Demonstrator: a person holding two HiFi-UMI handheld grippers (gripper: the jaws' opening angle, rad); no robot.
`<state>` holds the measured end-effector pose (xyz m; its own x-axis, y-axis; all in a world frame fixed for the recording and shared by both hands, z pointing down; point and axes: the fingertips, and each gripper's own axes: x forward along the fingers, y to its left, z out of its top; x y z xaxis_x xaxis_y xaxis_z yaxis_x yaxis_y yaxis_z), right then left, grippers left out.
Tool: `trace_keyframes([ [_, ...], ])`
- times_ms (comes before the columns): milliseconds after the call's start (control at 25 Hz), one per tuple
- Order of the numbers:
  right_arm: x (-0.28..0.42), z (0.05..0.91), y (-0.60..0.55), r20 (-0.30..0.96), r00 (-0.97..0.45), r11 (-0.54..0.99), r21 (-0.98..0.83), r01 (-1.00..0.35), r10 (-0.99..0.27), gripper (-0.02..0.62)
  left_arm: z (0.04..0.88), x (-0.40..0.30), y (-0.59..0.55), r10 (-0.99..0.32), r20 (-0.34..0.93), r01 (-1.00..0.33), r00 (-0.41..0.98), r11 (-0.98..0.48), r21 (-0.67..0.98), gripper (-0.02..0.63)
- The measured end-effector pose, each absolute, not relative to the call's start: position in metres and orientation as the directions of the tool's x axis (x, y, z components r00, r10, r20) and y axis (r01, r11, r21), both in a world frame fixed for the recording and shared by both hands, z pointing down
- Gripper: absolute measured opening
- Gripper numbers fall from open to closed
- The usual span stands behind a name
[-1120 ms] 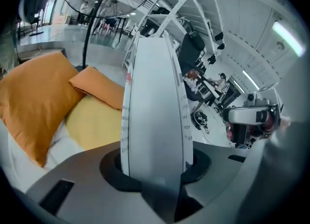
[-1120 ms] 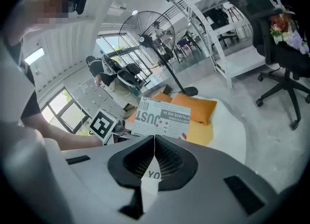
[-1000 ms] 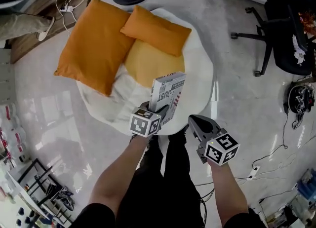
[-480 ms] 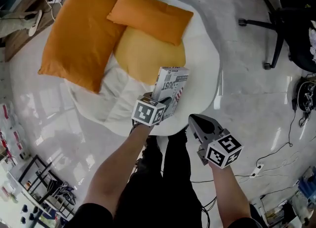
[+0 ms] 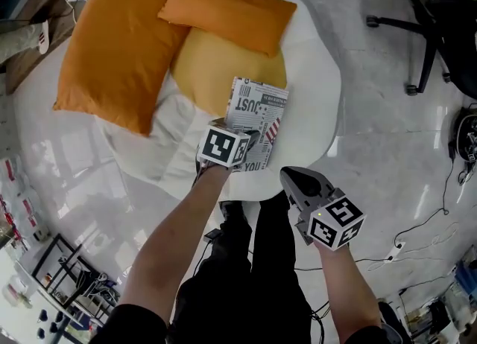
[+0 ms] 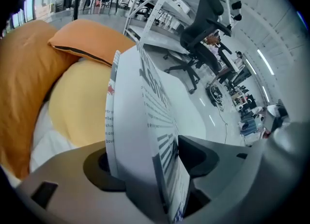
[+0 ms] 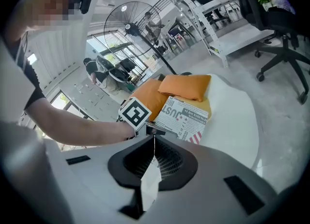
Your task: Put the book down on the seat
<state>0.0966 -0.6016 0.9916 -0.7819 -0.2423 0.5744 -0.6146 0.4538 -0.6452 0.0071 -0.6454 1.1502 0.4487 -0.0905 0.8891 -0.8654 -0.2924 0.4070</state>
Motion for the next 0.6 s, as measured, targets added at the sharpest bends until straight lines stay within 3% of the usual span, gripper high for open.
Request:
trace_keyframes([
  [200,0.084,0.977,-0.588,0.569,-0.784,0.457,-0.645,-0.613,-0.248,0.015,1.145,-0.031,-0.645,-0.129,0.948,-0.913,0.292,-0.333,0.236,0.356],
  [600,0.081,0.945,-0.566,0.559,-0.783,0.477,-0.628,-0.615,-0.273,0.015,1.094,-0.066,-0.651,-0.212,0.954,-0.900,0.213,-0.423,0.107,0.359],
])
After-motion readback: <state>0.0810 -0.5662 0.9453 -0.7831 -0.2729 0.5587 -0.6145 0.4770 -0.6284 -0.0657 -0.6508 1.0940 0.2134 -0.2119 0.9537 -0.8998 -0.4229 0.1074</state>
